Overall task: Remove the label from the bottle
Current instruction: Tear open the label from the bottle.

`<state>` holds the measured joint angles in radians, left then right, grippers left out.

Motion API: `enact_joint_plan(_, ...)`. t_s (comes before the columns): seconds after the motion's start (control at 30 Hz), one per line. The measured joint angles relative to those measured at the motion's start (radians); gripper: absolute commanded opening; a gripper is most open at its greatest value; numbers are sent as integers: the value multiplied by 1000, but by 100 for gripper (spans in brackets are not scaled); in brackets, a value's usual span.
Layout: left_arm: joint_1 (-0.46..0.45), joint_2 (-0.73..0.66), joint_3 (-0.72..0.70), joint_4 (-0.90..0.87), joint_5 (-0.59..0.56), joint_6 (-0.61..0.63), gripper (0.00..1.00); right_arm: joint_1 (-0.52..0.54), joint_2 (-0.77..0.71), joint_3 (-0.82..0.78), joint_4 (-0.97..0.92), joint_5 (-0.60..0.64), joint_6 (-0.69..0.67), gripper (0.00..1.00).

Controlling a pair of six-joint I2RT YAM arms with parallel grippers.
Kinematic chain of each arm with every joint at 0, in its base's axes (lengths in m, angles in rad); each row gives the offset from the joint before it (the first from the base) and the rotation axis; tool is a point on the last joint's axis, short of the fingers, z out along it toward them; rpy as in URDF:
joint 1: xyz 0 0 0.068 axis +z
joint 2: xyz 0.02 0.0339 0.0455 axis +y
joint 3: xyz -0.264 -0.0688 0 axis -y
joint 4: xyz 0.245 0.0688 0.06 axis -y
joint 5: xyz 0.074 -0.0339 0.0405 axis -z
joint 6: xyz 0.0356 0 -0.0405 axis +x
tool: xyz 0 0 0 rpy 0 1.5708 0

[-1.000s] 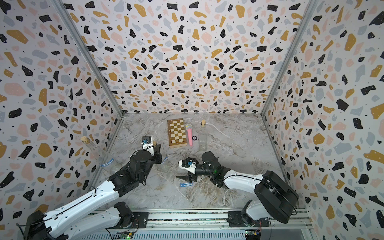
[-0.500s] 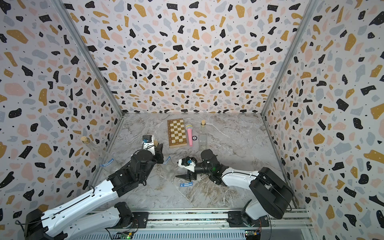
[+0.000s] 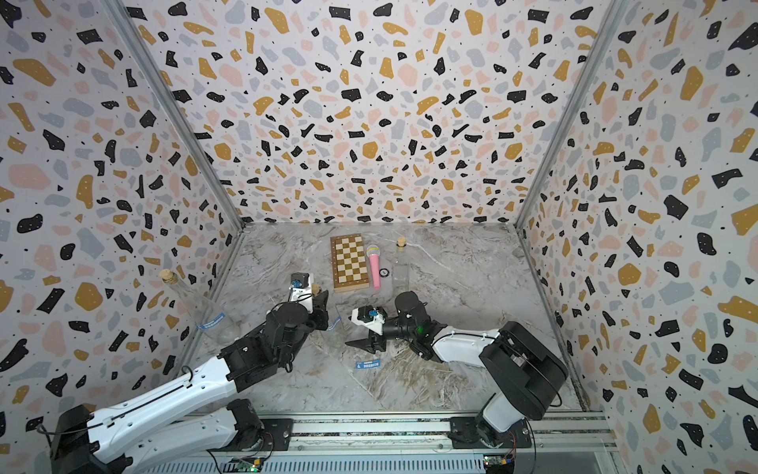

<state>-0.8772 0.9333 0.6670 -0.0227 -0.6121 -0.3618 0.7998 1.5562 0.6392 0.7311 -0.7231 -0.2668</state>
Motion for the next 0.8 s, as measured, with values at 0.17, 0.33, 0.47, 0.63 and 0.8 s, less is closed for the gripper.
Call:
enact_joint_plan(0.17, -5, -1, -14, 29, 0, 13, 0, 0, 31, 13, 10, -4, -24, 70)
enact_joint_plan(0.33, -10, -2, -25, 53, 3, 31, 0, -4, 58, 39, 10, -12, -42, 70)
enact_joint_plan(0.47, -10, -2, -31, 65, 5, 41, 0, -10, 81, 62, 10, -26, -49, 70)
enact_joint_plan(0.63, -10, -21, -55, 93, 23, 68, 0, -14, 110, 89, 9, -44, -50, 69)
enact_joint_plan(0.8, -10, -32, -65, 103, 32, 79, 0, -14, 129, 116, 8, -60, -50, 67)
